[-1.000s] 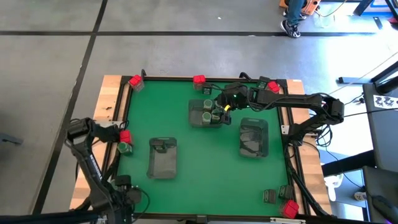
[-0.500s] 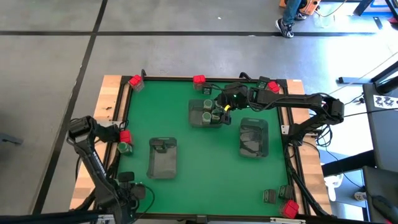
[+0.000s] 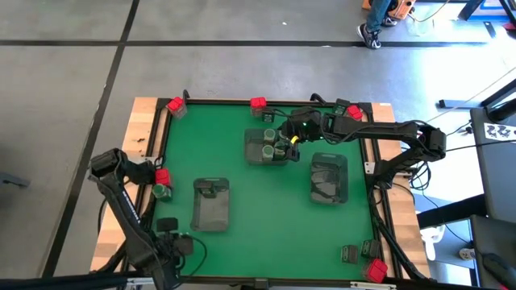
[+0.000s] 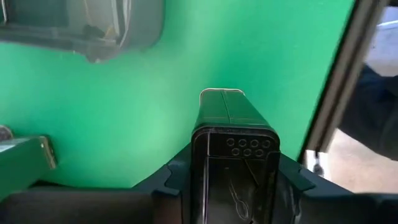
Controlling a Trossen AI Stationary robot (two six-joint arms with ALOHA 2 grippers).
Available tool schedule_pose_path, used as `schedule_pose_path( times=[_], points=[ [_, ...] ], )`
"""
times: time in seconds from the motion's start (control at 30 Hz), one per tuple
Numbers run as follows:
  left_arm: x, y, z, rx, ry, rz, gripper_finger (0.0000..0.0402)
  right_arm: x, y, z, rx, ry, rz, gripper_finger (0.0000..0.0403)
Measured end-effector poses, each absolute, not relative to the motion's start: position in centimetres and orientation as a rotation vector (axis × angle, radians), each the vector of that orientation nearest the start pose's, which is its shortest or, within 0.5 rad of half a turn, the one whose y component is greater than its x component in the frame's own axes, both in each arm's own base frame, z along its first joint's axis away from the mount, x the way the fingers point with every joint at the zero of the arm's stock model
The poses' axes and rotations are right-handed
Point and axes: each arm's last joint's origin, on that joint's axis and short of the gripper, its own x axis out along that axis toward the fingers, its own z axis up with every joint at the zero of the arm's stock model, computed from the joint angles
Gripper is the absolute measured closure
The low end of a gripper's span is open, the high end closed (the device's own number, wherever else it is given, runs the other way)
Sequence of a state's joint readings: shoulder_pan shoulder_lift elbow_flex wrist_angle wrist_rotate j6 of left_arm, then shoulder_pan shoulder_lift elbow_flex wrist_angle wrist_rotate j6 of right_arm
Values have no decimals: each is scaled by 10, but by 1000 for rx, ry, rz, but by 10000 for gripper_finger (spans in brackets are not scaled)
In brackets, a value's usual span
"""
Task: Sort spices by type
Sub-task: Put the black seasoning can into the left black bin
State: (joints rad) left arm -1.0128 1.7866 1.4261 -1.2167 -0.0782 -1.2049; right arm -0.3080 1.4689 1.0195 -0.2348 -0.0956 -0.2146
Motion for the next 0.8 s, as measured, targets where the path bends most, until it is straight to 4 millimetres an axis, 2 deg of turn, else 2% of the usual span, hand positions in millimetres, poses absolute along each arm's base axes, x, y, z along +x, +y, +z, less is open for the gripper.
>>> schedule_pose_path(
  times=[0.47,0.6,0.8],
  points=[
    [178,-270,272,-49,1473,220,281,301,-93,253,-69,689,-132,52],
    [175,-262,292,-10,1451,265,282,301,-93,253,-69,689,-133,52],
    [170,-241,323,-20,1282,262,279,301,-93,253,-69,689,-133,52]
  ],
)
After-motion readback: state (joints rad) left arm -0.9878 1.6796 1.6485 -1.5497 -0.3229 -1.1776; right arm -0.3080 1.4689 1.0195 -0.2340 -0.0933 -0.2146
